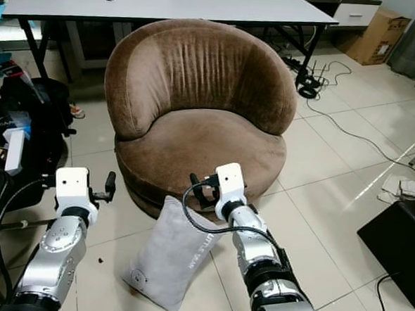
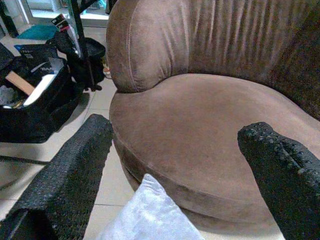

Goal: Move the pillow to the sofa from floor

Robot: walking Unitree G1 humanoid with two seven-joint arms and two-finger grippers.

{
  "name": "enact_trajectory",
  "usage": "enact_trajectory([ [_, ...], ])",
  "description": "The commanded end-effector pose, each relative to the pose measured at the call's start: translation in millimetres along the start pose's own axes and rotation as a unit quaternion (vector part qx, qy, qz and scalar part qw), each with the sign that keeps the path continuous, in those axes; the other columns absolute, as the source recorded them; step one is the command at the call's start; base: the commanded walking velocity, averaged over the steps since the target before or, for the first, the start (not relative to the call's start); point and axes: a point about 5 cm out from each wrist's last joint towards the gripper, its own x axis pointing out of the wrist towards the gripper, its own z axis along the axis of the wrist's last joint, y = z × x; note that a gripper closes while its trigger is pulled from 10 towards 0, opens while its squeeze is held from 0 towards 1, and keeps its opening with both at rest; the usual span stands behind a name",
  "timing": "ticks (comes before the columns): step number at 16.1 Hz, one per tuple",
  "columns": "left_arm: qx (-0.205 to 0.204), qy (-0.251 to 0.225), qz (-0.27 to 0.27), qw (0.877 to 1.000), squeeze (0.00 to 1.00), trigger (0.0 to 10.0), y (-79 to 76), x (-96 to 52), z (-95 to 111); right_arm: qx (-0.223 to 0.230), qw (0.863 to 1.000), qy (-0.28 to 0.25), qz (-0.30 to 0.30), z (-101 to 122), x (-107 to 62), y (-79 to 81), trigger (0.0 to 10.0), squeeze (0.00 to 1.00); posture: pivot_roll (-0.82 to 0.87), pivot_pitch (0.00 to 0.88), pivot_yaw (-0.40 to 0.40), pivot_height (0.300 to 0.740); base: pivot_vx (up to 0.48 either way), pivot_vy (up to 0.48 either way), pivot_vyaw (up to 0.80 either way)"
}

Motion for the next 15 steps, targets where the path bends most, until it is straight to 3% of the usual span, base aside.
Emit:
enact_trajectory([
  [1, -0.013, 0.007, -0.007, 1.000, 0.00, 10.0, -3.1, 0.0, -0.5, -0.004, 1.000, 0.002, -0.003, -0.2, -0.6, -1.3, 10.0, 0.00, 0.05, 0.000, -0.041, 0.740, 0.000, 0.000, 0.00],
  [9, -0.010, 0.016, -0.021, 1.000, 0.00, 10.0, -8.4, 2.4, -0.7, 0.000, 1.000, 0.004, -0.007, -3.8, -3.8, -1.6, 10.0, 0.00, 0.02, 0.000, -0.027, 0.740, 0.000, 0.000, 0.00],
  [15, -0.002, 0.019, -0.017, 1.000, 0.00, 10.0, -9.0, 3.8, -0.1, 0.000, 1.000, 0.006, -0.004, -4.6, -4.0, -0.4, 10.0, 0.00, 0.02, 0.000, -0.028, 0.740, 0.473, 0.000, 0.00],
])
